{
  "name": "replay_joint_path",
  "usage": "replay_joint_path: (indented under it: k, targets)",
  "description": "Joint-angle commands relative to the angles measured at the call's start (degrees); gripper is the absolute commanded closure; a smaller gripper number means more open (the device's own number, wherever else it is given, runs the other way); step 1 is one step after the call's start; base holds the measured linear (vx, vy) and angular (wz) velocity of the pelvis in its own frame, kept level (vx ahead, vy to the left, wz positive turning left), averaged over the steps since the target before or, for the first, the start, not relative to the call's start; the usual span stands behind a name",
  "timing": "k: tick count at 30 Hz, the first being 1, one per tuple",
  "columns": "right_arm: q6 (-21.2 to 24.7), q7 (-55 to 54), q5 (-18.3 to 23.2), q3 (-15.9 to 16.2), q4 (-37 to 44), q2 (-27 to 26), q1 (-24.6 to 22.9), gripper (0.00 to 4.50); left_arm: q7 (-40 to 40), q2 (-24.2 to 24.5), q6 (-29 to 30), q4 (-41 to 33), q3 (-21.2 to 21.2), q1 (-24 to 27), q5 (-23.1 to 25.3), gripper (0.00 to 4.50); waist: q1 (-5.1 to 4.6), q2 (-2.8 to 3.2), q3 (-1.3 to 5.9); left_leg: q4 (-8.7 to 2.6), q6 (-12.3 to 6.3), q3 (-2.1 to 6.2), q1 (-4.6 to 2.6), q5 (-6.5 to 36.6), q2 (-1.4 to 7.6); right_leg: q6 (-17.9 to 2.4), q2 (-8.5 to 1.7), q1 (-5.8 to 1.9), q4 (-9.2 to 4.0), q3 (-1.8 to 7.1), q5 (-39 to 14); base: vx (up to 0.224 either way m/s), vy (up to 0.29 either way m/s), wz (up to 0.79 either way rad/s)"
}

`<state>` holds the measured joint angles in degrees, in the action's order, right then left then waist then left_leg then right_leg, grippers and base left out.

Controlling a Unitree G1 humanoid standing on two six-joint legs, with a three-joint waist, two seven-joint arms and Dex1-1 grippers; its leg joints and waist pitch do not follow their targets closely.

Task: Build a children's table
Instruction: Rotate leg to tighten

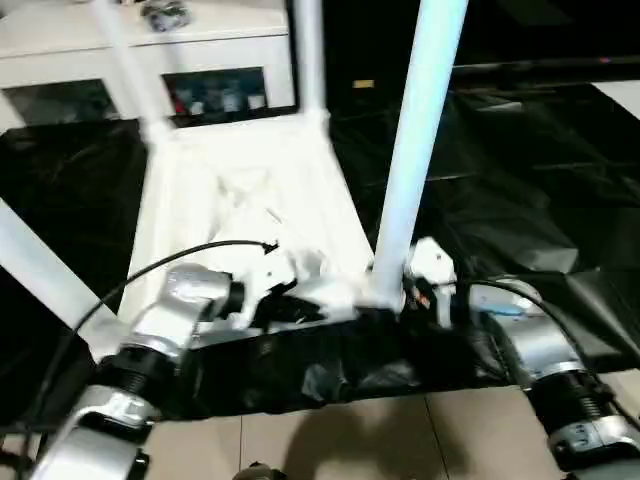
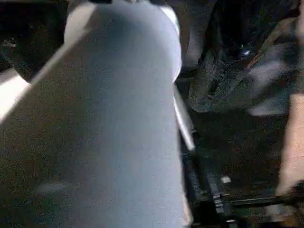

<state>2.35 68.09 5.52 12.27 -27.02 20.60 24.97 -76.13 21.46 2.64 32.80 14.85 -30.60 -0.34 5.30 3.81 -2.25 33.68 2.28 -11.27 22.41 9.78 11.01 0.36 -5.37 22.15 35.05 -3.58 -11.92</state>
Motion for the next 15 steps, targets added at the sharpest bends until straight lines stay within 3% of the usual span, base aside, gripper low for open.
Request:
replay_joint_path:
  k: [1, 8, 15]
  targets:
    - [0.8, 4.32, 0.92, 3.69, 1.75, -0.35, 0.16, 1.06, -0.93, -0.7, -1.35, -1.44, 0.73, -1.5, -1.56, 4.5, -0.13, -0.93, 3.38, -3.87, -3.64, 0.94, -1.73, 13.01, 2.75, -15.11, -3.07, -1.69, -3.86, 2.34, -7.23, 0.0, 0.0, 0.0]
    - [1.48, 9.21, 0.95, 5.78, 3.05, 0.99, 0.06, 1.74, -2.46, 0.08, -1.71, -0.18, 0.86, -2.06, -1.57, 4.5, 0.08, -1.1, 3.5, -3.71, -4.17, 0.92, -1.42, 11.05, 2.6, -14.94, -3.23, -1.92, -3.64, 2.26, -5.59, 0.0, 0.0, 0.0]
    - [1.48, 6.67, 0.89, 4.99, 3.19, -0.42, -0.56, 1.84, 0.38, -1.36, -1.79, 0.34, 0.15, -2.1, -1.0, 4.5, 0.03, -0.94, 3.48, -3.75, -3.68, 0.94, -1.44, 11.51, 2.58, -14.92, -3.13, -1.87, -3.74, 2.24, -6.46, 0.0, 0.0, 0.0]
